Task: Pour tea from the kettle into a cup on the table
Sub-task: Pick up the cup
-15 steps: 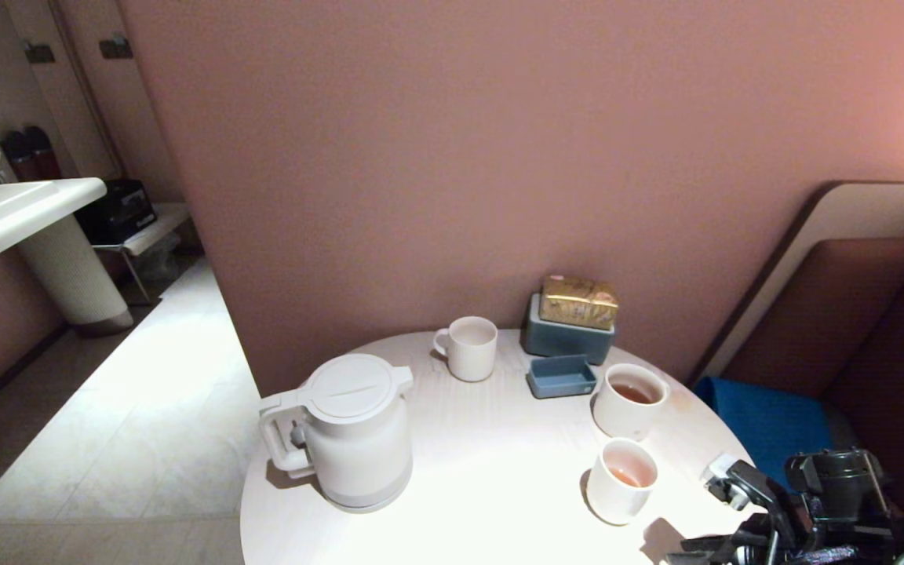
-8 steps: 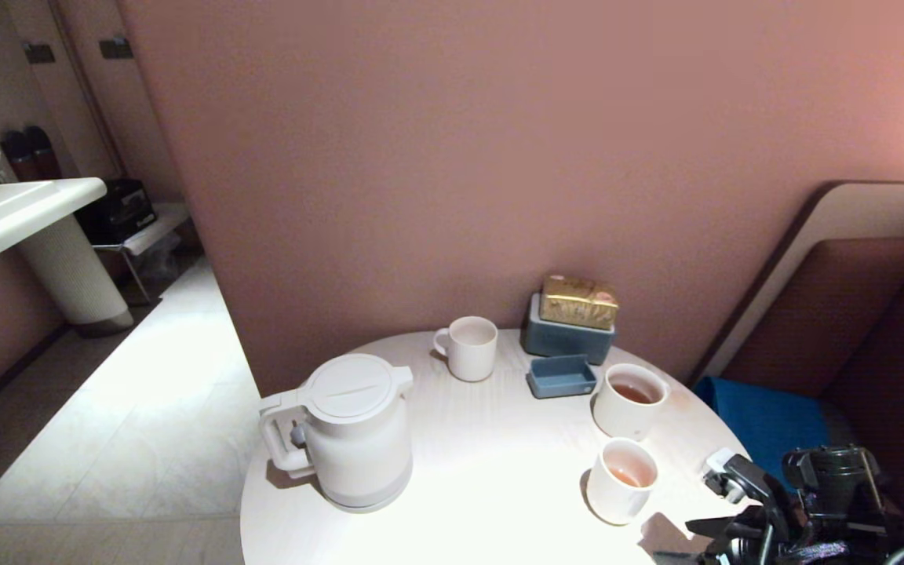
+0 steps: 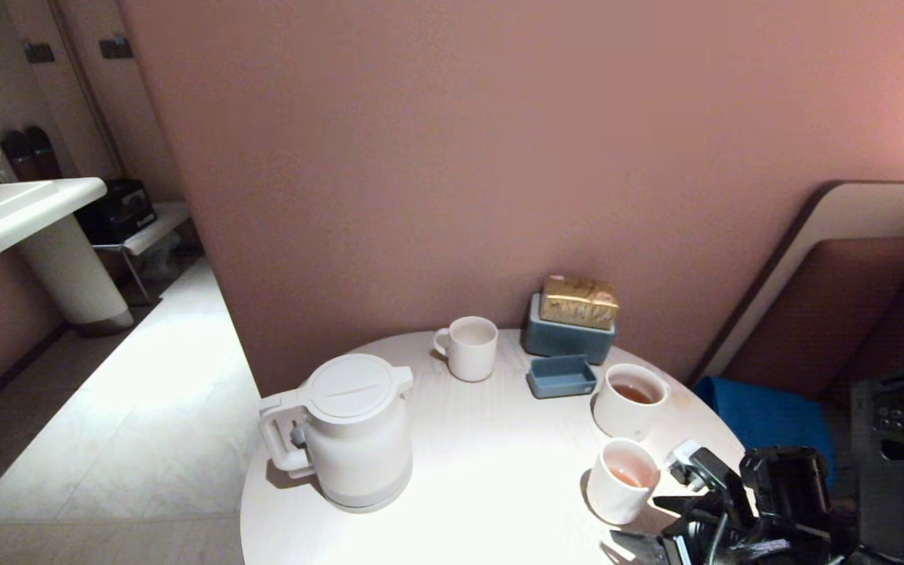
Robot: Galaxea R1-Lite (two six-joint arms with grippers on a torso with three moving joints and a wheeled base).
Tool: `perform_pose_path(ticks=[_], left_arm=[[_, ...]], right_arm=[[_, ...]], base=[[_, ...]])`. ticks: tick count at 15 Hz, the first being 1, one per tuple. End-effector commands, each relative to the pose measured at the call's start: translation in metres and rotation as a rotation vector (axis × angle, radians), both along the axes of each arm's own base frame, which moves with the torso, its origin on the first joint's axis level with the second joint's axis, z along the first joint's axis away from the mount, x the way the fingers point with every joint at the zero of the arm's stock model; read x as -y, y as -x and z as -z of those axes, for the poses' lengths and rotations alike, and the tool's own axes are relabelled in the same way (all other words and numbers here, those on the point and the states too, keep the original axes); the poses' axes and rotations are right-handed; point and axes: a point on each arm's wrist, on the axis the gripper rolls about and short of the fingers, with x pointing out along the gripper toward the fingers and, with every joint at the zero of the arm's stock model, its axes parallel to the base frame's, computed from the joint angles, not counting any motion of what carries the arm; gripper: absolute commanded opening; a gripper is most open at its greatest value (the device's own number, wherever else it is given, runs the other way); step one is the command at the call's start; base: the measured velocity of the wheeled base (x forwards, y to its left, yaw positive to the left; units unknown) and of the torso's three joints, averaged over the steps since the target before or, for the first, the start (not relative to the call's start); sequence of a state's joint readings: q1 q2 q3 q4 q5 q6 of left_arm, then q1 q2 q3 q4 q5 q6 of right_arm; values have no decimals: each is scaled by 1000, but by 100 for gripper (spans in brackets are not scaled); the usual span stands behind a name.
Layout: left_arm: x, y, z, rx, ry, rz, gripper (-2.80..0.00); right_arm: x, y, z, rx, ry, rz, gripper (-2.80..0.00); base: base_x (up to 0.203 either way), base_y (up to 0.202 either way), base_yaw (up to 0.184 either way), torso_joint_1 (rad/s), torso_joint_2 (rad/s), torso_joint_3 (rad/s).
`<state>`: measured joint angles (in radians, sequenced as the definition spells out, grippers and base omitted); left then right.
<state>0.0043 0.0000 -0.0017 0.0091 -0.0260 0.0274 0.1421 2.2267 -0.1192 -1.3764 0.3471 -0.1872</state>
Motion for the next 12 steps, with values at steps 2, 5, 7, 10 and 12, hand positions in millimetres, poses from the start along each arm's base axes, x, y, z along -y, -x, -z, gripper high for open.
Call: perform_pose_path(ticks=[2, 5, 7, 10, 12], left_arm=[[0, 0, 0, 0, -1, 0, -280], [0, 0, 0, -1, 0, 0, -280], [0, 0, 0, 0, 0, 0, -280], [0, 0, 0, 1, 0, 0, -280], [0, 0, 0, -2, 0, 0, -280]], right_arm=[[-2, 2, 11, -5, -9, 5, 0], [-2, 1, 9, 11, -13, 8, 0], [-2, 0, 9, 18, -18, 6, 0], [-5, -7, 8, 50, -25, 2, 0], [-5, -11, 5, 67, -59, 28, 0]], base=[[0, 0, 0, 0, 0, 0], [0, 0, 0, 0, 0, 0], [0, 0, 0, 0, 0, 0], [0, 0, 0, 0, 0, 0], [0, 0, 0, 0, 0, 0]])
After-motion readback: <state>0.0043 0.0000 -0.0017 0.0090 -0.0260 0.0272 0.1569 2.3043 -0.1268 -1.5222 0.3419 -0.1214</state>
